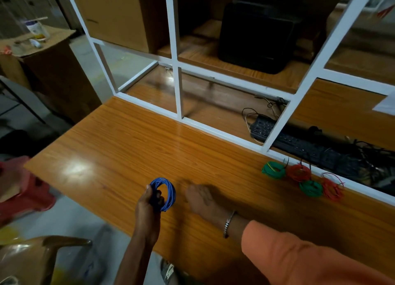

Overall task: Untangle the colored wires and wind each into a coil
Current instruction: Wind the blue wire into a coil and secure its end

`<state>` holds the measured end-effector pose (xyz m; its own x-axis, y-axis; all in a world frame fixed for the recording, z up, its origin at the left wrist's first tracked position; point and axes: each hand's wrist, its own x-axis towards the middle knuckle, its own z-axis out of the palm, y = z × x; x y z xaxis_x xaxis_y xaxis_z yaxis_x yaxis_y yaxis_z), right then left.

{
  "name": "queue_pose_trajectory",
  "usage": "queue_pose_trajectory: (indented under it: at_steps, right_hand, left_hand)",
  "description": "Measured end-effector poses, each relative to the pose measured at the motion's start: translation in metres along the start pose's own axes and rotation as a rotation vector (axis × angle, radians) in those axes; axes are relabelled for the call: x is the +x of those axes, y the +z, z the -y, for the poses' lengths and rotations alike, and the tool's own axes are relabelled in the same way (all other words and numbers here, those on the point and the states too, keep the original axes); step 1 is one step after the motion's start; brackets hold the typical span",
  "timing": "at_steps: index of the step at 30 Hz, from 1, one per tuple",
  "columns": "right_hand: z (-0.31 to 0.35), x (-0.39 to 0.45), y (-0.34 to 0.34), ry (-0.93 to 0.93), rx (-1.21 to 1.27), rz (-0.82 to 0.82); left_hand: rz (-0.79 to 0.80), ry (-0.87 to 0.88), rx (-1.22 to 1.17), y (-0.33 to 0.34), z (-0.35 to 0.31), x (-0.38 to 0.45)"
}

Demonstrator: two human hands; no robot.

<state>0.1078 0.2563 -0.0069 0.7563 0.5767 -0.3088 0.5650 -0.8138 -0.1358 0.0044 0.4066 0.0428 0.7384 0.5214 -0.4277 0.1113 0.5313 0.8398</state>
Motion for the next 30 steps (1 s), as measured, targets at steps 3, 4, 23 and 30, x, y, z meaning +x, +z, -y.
queue_pose_trajectory:
  at_steps: [3, 4, 23, 30]
  right_hand:
    - [0.001, 0.005, -0.026, -0.062, 0.124, 0.053]
    - [-0.007, 0.005, -0.029, -0.014, 0.207, 0.066]
    - [-0.07, -0.045, -0.041, 0.51, 1.847, 0.032]
    - [-0.102, -0.052, -0.046, 0.39, 1.928, 0.024]
  left_hand:
    - [-0.051, -0.027, 0.027, -0.001, 0.011, -0.007]
    - [-0.061, -0.041, 0.032, -0.001, 0.014, -0.008]
    - [0.097, 0.071, 0.396, 0.104, 0.039, 0.002]
    - [0.099, 0.0, 0.35, 0.107, 0.038, 0.008]
